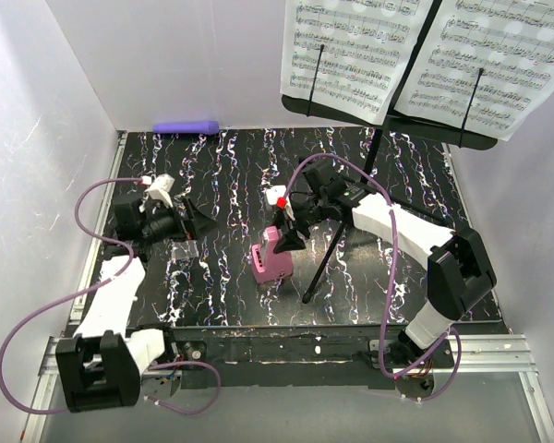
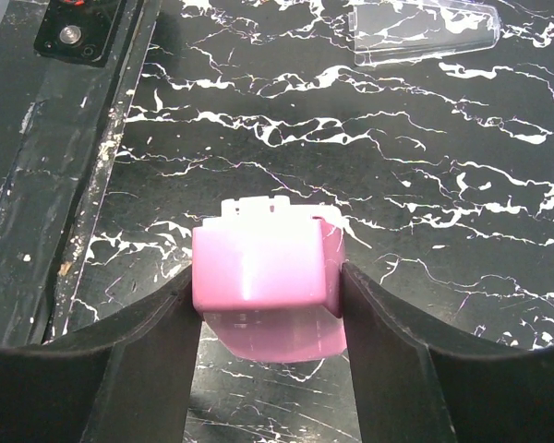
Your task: Set up the instrument practice props
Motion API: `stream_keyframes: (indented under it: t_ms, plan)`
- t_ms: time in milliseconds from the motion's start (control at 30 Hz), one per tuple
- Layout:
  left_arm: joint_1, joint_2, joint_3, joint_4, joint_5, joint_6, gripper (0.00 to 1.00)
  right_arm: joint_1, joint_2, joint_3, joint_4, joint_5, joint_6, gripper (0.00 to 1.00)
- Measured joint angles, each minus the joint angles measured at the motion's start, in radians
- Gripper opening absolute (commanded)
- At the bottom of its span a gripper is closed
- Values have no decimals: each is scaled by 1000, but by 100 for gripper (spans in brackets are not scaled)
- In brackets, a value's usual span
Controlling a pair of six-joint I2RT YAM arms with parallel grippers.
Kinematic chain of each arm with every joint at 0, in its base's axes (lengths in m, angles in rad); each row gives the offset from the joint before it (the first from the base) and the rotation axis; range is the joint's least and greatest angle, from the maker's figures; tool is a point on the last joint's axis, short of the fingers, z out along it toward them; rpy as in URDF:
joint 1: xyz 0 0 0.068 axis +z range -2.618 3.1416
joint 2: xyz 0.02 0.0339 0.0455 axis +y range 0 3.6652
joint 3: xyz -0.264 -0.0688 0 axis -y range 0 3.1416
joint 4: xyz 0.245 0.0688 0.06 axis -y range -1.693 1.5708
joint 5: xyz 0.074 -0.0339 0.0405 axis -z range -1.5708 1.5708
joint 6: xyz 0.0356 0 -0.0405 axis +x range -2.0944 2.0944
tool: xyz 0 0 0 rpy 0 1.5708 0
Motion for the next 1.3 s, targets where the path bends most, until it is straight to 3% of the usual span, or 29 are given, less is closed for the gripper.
stream_keyframes:
  t_ms: [267, 533, 667, 967, 1300]
  plan:
    - [-291, -186, -38, -45, 5, 97, 91, -24, 0, 0, -31, -29, -3, 54]
    - [-487, -195, -85, -18, -94, 85, 90, -46, 0, 2, -98, -77, -99, 62]
    - [-568, -180, -85, 21, -164, 84, 69, -46, 4, 8, -119, -90, -128, 63]
    - [-608, -24, -71, 66, -278, 92, 32, -47, 4, 9, -127, -94, -132, 62]
    - [-662, 27, 39, 67, -340, 70, 17, -47, 11, 10, -123, -105, -129, 62]
